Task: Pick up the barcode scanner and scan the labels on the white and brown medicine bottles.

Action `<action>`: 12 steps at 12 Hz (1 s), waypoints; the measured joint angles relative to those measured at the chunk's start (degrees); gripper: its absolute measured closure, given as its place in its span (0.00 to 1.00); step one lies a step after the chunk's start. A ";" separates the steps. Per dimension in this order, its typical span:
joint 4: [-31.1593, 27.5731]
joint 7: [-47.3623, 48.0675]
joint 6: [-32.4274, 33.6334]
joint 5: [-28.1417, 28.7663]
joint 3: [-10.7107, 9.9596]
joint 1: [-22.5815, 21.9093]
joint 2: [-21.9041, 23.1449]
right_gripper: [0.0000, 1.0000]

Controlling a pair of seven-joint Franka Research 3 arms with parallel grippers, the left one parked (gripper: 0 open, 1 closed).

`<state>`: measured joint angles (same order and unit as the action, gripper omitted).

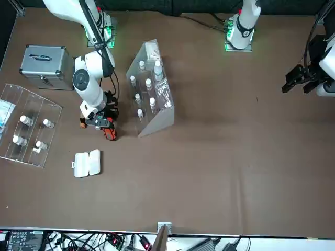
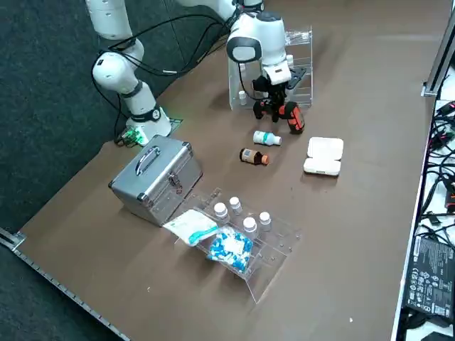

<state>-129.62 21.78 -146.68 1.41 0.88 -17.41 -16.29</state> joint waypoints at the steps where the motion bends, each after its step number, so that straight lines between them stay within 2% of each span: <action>1: -0.24 0.00 -0.89 0.00 0.04 -0.21 -0.02 0.57; 4: -1.41 -0.21 -3.02 0.00 0.06 -1.00 -0.46 0.57; 12: -1.93 -0.43 -3.42 0.00 0.05 -1.01 -1.37 0.57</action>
<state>-131.55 21.35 -150.10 1.41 0.93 -18.42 -17.66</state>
